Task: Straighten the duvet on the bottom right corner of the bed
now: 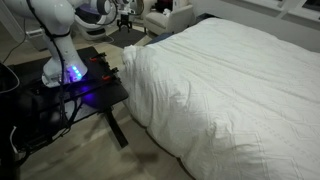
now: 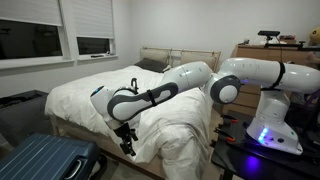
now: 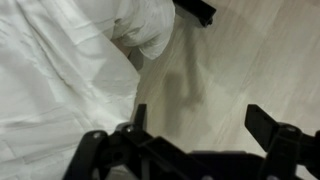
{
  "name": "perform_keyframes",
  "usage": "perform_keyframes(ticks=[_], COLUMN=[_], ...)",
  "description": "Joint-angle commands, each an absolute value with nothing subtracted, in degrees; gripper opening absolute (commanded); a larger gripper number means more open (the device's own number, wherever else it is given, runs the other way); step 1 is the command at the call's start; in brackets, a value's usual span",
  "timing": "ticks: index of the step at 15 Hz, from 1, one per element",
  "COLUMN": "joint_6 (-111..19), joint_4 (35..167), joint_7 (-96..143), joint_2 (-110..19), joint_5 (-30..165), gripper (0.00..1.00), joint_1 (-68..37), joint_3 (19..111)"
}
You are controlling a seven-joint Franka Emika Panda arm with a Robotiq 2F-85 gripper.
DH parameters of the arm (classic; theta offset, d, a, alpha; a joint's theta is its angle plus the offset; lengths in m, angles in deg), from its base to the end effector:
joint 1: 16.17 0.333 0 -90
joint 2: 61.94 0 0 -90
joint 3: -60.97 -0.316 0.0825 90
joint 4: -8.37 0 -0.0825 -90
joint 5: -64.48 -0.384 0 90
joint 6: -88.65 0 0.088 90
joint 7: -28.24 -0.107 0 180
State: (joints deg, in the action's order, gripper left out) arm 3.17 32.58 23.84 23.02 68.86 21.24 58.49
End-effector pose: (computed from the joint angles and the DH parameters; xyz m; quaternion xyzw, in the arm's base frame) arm 0.5927 0.4588 0.0973 0.9351 0.2887 -0.1853 0.0892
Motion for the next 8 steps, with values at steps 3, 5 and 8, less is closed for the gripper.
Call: perform_keyframes(ticks=[3, 5, 8], joint_6=[1.7, 1.3, 6.2], joint_4=[27.9, 29.6, 31.2], joint_7=[19.7, 18.9, 17.8], joint_2=[22.8, 21.9, 21.3], joint_5=[69.4, 69.1, 68.8], gripper=[1.0, 1.0, 1.0], joint_1=[16.4, 14.5, 12.3], joint_3=[61.1, 61.1, 60.9])
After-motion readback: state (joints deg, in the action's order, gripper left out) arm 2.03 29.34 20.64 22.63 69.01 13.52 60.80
